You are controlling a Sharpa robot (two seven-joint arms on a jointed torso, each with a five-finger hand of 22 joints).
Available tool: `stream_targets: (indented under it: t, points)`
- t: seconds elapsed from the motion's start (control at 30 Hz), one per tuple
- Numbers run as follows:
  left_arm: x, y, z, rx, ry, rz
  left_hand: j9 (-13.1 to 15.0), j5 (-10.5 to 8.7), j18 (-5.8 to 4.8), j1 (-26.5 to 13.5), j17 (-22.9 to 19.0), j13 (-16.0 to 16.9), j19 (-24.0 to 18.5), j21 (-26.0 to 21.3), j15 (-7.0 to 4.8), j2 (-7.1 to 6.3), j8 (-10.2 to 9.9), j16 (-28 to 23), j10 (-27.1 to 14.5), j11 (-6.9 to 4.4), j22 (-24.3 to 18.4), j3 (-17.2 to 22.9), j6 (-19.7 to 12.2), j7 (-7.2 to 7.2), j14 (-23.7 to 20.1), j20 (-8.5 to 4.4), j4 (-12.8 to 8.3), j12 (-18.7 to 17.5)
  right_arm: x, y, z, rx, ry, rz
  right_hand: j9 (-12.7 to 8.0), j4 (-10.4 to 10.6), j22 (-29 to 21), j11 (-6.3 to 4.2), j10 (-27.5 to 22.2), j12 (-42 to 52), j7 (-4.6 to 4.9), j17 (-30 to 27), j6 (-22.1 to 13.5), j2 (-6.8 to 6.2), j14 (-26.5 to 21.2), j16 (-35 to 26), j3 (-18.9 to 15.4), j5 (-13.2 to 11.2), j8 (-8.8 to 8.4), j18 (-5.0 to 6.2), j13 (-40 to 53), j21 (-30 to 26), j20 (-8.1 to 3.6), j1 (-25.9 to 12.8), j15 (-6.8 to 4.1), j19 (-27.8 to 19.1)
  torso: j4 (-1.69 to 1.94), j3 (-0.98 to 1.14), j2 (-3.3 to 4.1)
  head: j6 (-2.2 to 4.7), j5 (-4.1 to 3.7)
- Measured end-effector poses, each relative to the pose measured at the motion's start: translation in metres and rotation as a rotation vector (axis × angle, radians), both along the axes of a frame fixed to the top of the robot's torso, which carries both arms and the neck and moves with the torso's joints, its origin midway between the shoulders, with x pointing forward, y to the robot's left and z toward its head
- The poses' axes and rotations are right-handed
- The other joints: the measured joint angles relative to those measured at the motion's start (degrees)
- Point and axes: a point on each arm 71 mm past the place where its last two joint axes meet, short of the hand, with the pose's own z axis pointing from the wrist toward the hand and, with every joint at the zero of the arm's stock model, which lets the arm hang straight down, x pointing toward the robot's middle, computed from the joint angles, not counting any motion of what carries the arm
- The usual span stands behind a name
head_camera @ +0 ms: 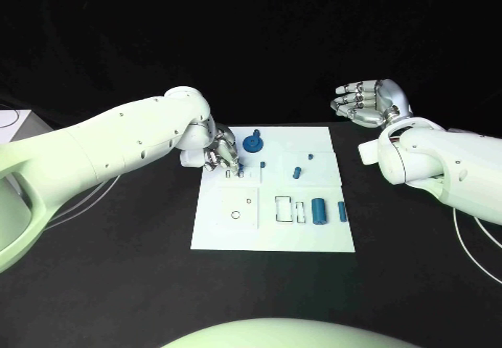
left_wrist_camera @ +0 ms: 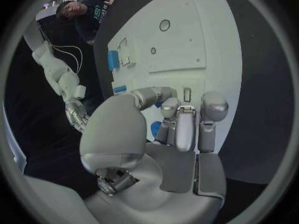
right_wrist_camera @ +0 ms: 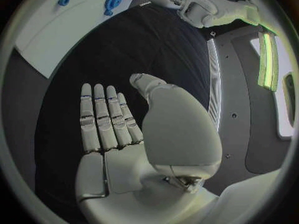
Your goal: Assemble the parts on the task board
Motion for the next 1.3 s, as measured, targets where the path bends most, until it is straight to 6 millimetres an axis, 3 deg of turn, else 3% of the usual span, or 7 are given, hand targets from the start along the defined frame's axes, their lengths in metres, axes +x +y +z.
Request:
stream_targets:
  t: [0.27, 0.8, 0.87, 0.93, 1.0, 1.1, 1.3]
  points:
    - [-0.005, 0.006, -0.001, -0.07, 0.014, 0.028, -0.5, 0.13, -0.02, -0.8, 0.0, 0.0, 0.3, 0.7, 0.0, -0.83, 0.3, 0.6, 1.0, -0.64, 1.0, 1.8, 1.8, -1.05, 0.0, -0.34, -1.8, 0.2, -0.005, 0.002, -0.002, -0.007, 0.005, 0.02, -0.1, 0.0, 0.0, 0.0, 0.0, 0.0, 0.0, -0.2, 0.0, 0.49, 0.0, 0.0, 0.0, 0.0, 0.0, 0.0, 0.0, 0.0, 0.0, 0.5, -0.02, 0.0, -0.07, -0.03, 0.0, 0.24, -0.07]
    - [-0.021, 0.025, -0.003, -0.252, 0.039, 0.087, -0.5, 1.22, -0.02, -2.6, 0.0, -1.0, 0.4, 1.2, -0.22, -1.41, 0.6, 0.8, 1.4, -1.04, 0.9, 2.8, 2.6, -1.23, 0.2, -0.42, -2.4, 0.2, -0.023, 0.018, -0.006, -0.132, -0.02, 0.153, -0.3, -1.5, 0.3, -1.94, 4.2, 1.2, -0.61, 0.3, 2.9, 0.59, 6.6, 2.7, 3.4, 0.0, 1.11, 0.0, 0.0, 2.0, -2.56, 1.1, -2.47, 5.7, 0.02, -0.03, -0.07, 1.54, -0.3]
    - [-0.023, 0.028, -0.003, -0.271, 0.024, 0.098, -0.5, 0.97, 0.06, -2.9, 0.0, -2.9, -0.5, 0.1, -0.22, -1.41, 0.6, -0.1, -0.1, -0.75, -0.6, 2.8, 2.6, -1.2, 0.2, -0.69, -2.3, -1.3, -0.025, 0.02, -0.007, -0.153, -0.023, 0.167, -0.3, -1.7, 0.4, -2.23, 5.0, 1.3, -0.69, 0.8, 3.4, 0.48, 7.9, 3.4, 4.1, 0.0, 1.38, 0.0, 0.1, 2.5, -2.99, 1.2, -2.89, 6.9, 0.01, -0.04, -0.07, 1.74, -0.33]
    - [-0.026, 0.03, -0.003, -0.296, 0.002, 0.111, 0.1, -0.06, 2.04, -2.9, -2.9, -11.8, -5.8, -5.2, -0.08, -1.41, 0.9, -4.6, -7.1, -0.21, -8.0, 0.6, 1.0, -0.67, -1.7, -0.39, -2.4, -7.9, -0.026, 0.021, -0.008, -0.175, -0.028, 0.179, -0.2, -2.2, 0.7, -2.59, 6.2, 1.6, -1.08, 1.6, 3.8, 0.35, 9.6, 4.3, 4.5, -0.3, 1.79, 0.0, 0.2, 3.3, -3.72, 1.3, -3.55, 8.7, 0.0, -0.03, -0.07, 1.92, -0.38]
    - [-0.028, 0.032, -0.002, -0.322, -0.022, 0.12, 0.2, -0.29, 2.61, -2.4, -6.4, -16.8, -9.0, -8.9, 0.15, -1.78, 1.0, -7.7, -10.9, 0.15, -12.7, -1.6, 0.0, -0.27, -3.9, -0.2, -2.5, -11.4, -0.027, 0.022, -0.008, -0.195, -0.032, 0.189, -0.1, -2.5, 0.9, -2.93, 7.0, 1.8, -1.06, 2.2, 4.1, 0.35, 10.8, 4.9, 4.8, -0.3, 2.24, 0.0, 0.3, 4.0, -4.35, 1.3, -4.02, 9.9, 0.0, -0.04, -0.07, 2.08, -0.47]
    - [-0.031, 0.033, -0.002, -0.372, -0.071, 0.133, 0.2, -0.27, 3.97, -0.6, -13.0, -19.6, -13.0, -13.8, 0.62, -1.93, 1.1, -13.0, -14.5, 0.6, -18.6, -3.8, -0.8, 0.3, -8.1, -0.03, -2.7, -14.4, -0.029, 0.023, -0.009, -0.23, -0.038, 0.203, 0.0, -3.0, 1.7, -3.63, 9.3, 2.8, -1.63, 3.5, 5.0, 0.35, 13.5, 6.5, 4.3, -0.7, 2.74, 0.0, 0.8, 5.8, -5.47, 1.3, -5.11, 12.6, 0.0, -0.04, -0.06, 2.42, -0.59]
    - [-0.039, 0.033, 0.002, -0.473, -0.199, 0.137, -1.3, -0.97, 3.98, 2.8, -26.9, -24.7, -15.4, -18.0, 1.44, -2.79, -0.1, -25.2, -18.6, 1.5, -21.3, -8.2, -1.3, 0.78, -17.4, 0.8, -3.2, -20.2, -0.032, 0.027, -0.011, -0.318, -0.056, 0.233, 0.0, -5.9, 5.4, -6.12, 16.2, 5.9, -3.25, 7.9, 7.4, 0.8, 20.9, 11.8, 1.4, -1.6, 3.56, 0.0, 3.5, 12.6, -9.22, 1.8, -8.23, 19.1, -0.01, -0.01, -0.05, 3.06, -0.76]
